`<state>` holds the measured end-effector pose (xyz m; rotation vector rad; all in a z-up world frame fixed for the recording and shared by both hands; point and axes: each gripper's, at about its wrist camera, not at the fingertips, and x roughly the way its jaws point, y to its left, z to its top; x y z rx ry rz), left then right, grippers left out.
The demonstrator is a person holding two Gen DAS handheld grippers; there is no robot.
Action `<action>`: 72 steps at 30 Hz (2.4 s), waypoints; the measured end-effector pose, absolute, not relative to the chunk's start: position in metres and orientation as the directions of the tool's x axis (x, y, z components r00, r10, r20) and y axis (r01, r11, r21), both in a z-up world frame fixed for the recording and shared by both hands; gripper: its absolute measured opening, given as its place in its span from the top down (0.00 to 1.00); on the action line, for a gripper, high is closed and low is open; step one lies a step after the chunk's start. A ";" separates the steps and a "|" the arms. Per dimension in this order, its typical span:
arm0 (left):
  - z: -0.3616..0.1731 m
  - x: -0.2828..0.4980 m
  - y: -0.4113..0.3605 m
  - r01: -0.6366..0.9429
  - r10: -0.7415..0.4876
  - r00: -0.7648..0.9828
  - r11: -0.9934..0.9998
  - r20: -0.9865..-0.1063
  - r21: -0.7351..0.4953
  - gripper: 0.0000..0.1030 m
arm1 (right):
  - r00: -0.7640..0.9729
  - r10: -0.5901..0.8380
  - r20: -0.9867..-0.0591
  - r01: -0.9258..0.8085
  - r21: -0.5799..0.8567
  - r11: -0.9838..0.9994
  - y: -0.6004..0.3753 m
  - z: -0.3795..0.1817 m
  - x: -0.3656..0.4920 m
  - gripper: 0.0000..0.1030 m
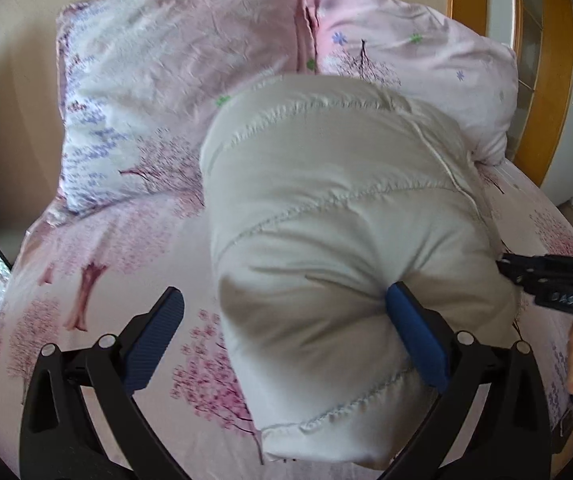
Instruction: Fold large clothes
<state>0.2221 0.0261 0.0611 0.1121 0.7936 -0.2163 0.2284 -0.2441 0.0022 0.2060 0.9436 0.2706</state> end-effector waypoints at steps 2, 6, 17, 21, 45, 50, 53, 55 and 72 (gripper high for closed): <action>0.055 0.222 0.023 0.229 -0.139 0.679 0.973 -0.720 0.028 0.02 | 0.555 0.305 -0.774 -0.131 0.281 0.951 -0.241 -0.003 0.230 0.62; 0.047 0.217 0.010 0.208 -0.064 0.722 0.969 -0.688 0.129 0.02 | 0.550 0.298 -0.781 -0.115 0.283 0.952 -0.240 -0.007 0.235 0.62; 0.089 0.164 0.023 0.175 -0.052 0.848 0.967 -0.528 0.186 0.02 | 0.718 0.329 -0.614 -0.126 0.350 0.928 -0.261 0.058 0.205 0.59; 0.093 0.158 0.042 0.180 -0.128 0.813 0.983 -0.568 0.037 0.02 | 0.715 0.329 -0.617 -0.172 0.300 0.938 -0.238 0.050 0.192 0.61; 0.085 0.135 0.062 0.095 -0.069 0.815 0.995 -0.575 0.014 0.02 | 0.727 0.170 -0.665 -0.005 0.242 0.970 -0.254 0.045 0.174 0.24; 0.080 0.129 0.060 0.089 -0.058 0.797 0.996 -0.601 0.021 0.02 | 0.771 0.091 -0.631 0.019 0.165 0.986 -0.250 0.059 0.154 0.03; 0.077 0.123 0.059 0.088 -0.058 0.785 0.996 -0.617 0.019 0.02 | 0.800 0.043 -0.599 0.024 0.103 0.994 -0.241 0.069 0.140 0.01; 0.075 0.120 0.059 0.091 -0.062 0.779 0.996 -0.624 0.015 0.02 | 0.805 0.002 -0.593 0.039 0.057 0.998 -0.235 0.073 0.133 0.01; 0.045 0.110 0.050 0.070 0.001 0.673 0.995 -0.739 0.066 0.02 | 0.729 0.051 -0.683 -0.025 0.048 0.999 -0.210 0.064 0.109 0.01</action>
